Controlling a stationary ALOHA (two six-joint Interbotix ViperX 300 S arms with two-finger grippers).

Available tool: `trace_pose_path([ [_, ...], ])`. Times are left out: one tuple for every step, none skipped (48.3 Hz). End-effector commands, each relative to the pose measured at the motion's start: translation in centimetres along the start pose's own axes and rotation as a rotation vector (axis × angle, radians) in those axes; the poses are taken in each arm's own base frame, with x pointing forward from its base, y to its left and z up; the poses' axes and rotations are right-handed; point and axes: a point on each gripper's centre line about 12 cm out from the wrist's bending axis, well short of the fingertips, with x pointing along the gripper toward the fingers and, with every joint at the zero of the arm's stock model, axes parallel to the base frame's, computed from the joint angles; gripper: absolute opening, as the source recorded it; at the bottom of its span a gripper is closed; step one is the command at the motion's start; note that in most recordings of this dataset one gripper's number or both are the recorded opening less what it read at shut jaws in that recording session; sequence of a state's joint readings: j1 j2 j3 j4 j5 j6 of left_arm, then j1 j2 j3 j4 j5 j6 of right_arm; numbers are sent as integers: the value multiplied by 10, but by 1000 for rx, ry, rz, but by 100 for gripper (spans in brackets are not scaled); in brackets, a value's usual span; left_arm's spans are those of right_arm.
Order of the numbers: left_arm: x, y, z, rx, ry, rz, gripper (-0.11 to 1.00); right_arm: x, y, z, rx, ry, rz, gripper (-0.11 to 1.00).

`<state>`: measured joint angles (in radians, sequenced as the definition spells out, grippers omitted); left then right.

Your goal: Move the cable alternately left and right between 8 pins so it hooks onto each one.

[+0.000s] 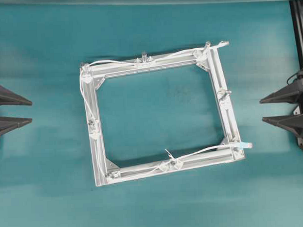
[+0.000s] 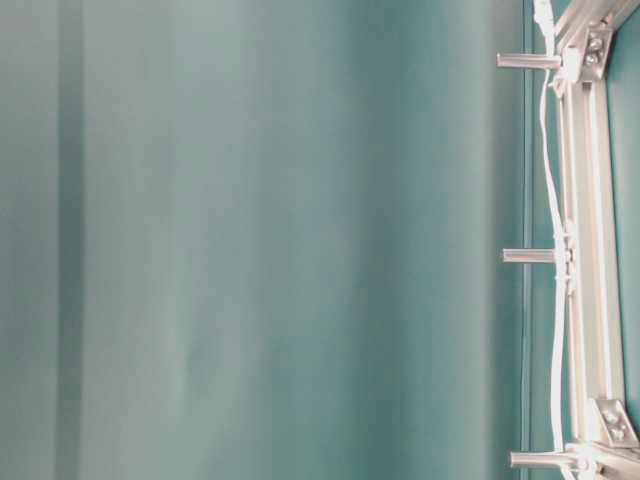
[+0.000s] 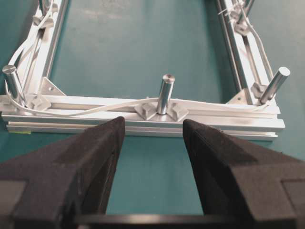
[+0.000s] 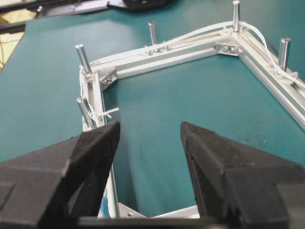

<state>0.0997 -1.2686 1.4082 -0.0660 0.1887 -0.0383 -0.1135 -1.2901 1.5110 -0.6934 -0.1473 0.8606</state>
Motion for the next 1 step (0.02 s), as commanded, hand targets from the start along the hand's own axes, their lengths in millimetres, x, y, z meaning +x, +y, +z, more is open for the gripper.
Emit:
trace_pose_path([
  [0, -1, 5, -1, -12, -1, 54, 1, 0, 2, 0, 2, -2, 60],
])
